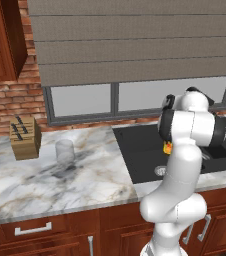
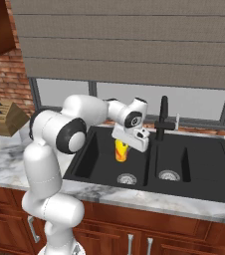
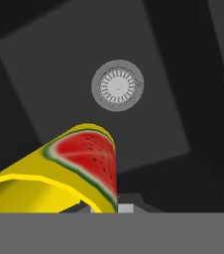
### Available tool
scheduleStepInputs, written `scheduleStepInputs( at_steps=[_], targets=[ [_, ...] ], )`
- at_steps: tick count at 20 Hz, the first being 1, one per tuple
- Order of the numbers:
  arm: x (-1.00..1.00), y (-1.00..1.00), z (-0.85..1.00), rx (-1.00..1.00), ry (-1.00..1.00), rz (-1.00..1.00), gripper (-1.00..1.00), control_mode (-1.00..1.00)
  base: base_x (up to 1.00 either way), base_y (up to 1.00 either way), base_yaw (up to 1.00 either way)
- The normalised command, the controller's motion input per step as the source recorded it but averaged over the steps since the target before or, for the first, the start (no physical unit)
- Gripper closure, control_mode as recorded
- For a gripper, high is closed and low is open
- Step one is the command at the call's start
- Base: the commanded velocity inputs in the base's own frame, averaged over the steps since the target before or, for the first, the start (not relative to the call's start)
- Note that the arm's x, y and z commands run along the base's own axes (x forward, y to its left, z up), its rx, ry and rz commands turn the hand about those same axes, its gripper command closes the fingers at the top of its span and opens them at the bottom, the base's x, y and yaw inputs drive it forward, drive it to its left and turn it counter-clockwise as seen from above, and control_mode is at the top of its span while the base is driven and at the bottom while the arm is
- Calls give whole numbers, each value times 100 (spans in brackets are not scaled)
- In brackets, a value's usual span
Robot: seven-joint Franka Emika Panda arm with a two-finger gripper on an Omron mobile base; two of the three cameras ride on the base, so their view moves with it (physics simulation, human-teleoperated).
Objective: Move any existing items from the left basin to the right basin for drying. Then move the glass cup from the counter to the left basin of the sink for washing.
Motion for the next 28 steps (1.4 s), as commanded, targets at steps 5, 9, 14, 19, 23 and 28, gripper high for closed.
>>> scheduleStepInputs(
  at_steps=[5,9,14,19,23,28],
  targets=[
    [-26,-36,25,0,0,-15,100,-100,0,0,0],
    [-29,-37,15,0,0,-17,100,-100,0,0,0],
    [-30,-32,11,0,0,-18,100,-100,0,0,0],
    [-22,-25,4,0,0,-17,100,-100,0,0,0],
    [-12,-21,0,0,0,-17,100,-100,0,0,0],
    [-11,-26,0,0,0,-17,100,-100,0,0,0]
  ],
)
